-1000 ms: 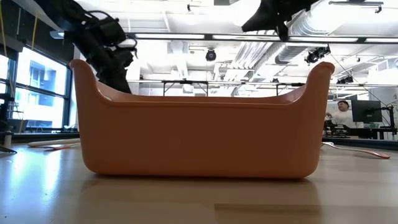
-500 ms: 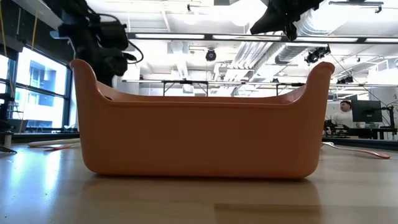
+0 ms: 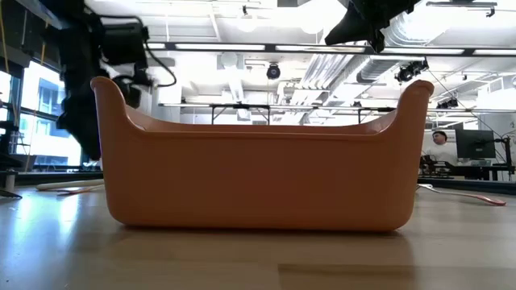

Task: Sort silverware by color (type)
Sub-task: Put the white fork into the orange bin

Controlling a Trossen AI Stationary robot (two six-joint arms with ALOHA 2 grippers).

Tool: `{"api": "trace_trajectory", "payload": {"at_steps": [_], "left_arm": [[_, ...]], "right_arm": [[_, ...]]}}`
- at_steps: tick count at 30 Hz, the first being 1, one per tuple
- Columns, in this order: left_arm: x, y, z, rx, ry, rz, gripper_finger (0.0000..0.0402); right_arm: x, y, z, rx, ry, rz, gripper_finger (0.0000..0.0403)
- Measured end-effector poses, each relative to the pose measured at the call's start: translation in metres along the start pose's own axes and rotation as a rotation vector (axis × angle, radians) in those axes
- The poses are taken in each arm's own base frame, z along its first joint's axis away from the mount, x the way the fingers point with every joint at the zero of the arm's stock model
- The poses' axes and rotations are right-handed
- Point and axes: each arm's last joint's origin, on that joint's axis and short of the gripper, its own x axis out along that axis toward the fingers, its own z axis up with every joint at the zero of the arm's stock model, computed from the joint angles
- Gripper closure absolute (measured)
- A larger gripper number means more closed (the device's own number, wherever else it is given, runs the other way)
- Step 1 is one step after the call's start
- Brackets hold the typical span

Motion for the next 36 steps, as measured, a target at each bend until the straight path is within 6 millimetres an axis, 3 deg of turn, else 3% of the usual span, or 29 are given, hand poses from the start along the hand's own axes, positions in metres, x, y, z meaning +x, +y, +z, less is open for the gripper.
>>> {"api": "trace_trajectory", "payload": {"at_steps": [13,18,25,30,36], "left_arm": [[0.034,0.019,-0.022,-0.083,-0.009,0.068,0.0266],[0.041,0.023,-0.029,-0.093,0.007,0.079,0.0286],[0.041,0.024,-0.029,-0.103,0.007,0.085,0.0361],[0.039,0.022,-0.027,-0.110,-0.004,0.073,0.0363],[0.021,0.011,-0.012,-0.108,-0.069,-0.003,0.0363]], "right_arm": [[0.000,0.000,0.000,0.000,0.000,0.000,0.0403],[0.000,0.000,0.000,0.000,0.000,-0.002,0.0403],[0.000,0.000,0.000,-0.001,-0.004,-0.015,0.0403],[0.000,0.000,0.000,0.000,-0.004,-0.016,0.0403],[0.000,0.000,0.000,-0.001,-0.004,-0.016,0.0403]]}}
